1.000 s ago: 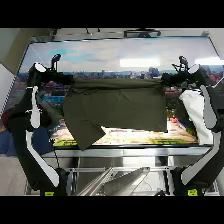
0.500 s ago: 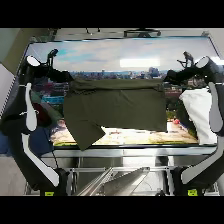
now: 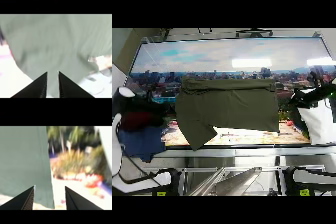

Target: Fold the shirts.

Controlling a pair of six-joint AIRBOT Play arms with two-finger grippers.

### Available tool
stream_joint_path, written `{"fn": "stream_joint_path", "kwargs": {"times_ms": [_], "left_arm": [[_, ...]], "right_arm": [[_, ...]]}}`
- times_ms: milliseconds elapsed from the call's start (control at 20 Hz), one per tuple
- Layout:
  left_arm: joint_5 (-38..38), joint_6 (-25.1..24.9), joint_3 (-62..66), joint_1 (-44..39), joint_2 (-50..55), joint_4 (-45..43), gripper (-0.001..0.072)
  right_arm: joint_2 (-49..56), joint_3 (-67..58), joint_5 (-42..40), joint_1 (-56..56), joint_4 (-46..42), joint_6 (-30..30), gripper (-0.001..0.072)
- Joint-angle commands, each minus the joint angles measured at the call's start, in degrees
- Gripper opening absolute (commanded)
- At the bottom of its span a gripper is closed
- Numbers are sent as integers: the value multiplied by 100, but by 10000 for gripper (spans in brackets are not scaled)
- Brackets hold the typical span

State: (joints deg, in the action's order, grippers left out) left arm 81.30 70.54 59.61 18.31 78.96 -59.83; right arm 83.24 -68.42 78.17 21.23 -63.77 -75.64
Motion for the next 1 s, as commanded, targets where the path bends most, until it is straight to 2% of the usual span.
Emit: {"fn": "stream_joint_path", "kwargs": {"times_ms": [0, 50, 200, 350, 500, 650, 950], "left_arm": [[-229, 0, -1823, 317, -1106, -4, 228], [-232, 7, -2153, 407, -1333, 33, 300], [-299, 2, -2870, 516, -1939, 446, 335], [-442, 7, -3449, 505, -2490, 450, 335], [-804, 142, -3762, 505, -2758, 577, 335], [-1069, 142, -3799, 505, -2551, 590, 336], [-1912, -142, -3569, 505, -1176, 634, 335]], "right_arm": [[-339, 1298, -595, 149, 422, 535, 430], [-299, 1506, -758, 149, 595, 656, 429], [-20, 1792, -960, 146, 1010, 999, 430], [417, 1836, -979, 136, 1034, 1054, 429], [719, 1895, -848, 92, 1462, 1303, 429], [745, 1932, -850, -133, 1650, 1379, 429], [743, 1932, -800, -389, 1670, 1377, 429]]}}
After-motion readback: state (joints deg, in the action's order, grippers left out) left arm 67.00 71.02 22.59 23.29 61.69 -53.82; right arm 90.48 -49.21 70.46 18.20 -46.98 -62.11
